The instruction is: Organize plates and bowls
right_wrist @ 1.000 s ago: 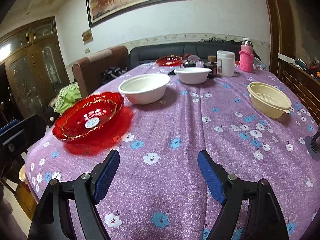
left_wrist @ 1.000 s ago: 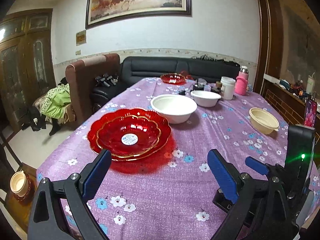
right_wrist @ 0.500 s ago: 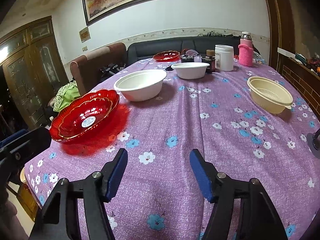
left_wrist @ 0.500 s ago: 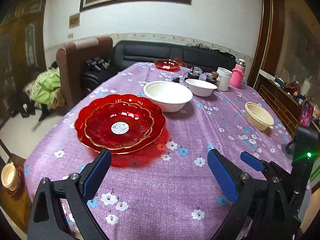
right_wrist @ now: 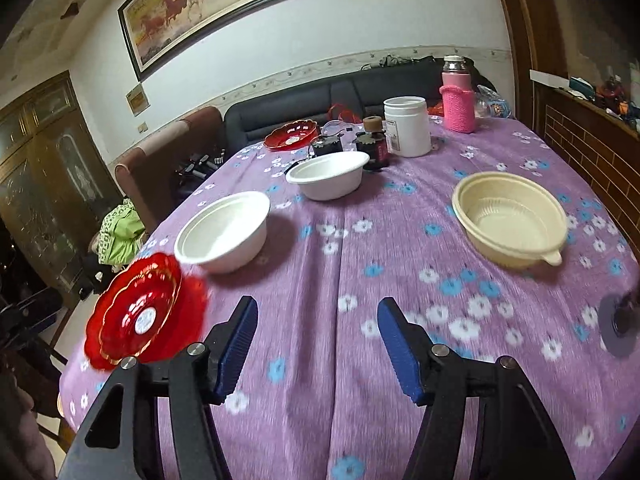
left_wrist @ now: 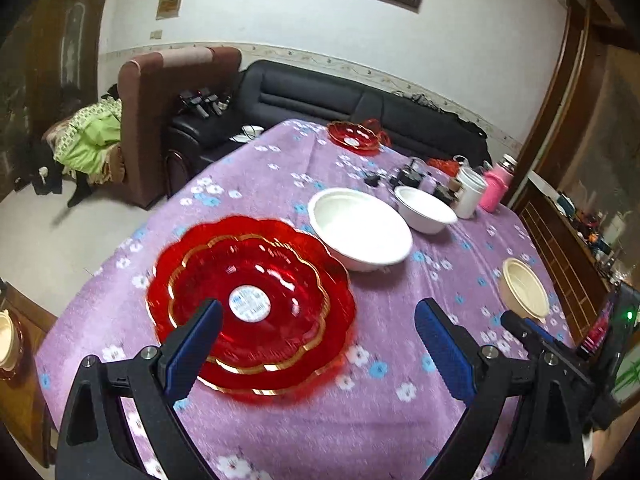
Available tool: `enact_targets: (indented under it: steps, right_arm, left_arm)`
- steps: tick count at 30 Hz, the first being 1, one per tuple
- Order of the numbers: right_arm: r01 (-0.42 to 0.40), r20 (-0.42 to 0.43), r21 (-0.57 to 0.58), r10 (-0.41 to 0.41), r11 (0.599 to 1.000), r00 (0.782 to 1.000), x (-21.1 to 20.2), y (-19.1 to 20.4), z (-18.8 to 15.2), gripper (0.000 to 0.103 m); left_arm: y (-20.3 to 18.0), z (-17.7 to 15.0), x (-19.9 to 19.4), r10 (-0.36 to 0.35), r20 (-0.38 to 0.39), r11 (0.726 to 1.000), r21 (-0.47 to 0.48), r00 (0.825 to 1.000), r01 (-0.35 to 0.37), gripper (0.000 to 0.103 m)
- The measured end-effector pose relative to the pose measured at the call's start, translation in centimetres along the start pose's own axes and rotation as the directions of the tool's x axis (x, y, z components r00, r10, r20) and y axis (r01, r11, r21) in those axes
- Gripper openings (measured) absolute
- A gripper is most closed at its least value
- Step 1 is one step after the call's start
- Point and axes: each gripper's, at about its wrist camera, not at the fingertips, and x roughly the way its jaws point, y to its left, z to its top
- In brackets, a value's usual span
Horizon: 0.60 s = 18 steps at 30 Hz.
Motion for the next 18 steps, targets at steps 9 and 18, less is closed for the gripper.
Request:
enact_targets:
  steps: [9,18]
  right_arm:
    - [-0.013,-0.038,0.139,0.019,0.990,0.999,7.1,-3.0,6.9,0.067]
    - [0.058,-0.154,0.326,-0.007,0.944,0.988,18.0,-6.8,13.8,0.067]
  left_arm:
    - [0.3,2.1,2.4,-0.023,-0.032,1.000,-0.017,0.999,0.022,0.096]
    - [-0.3,1.0,5.1,-0.057,-0.113,0.998,-0.013,0.992,0.055,0.096]
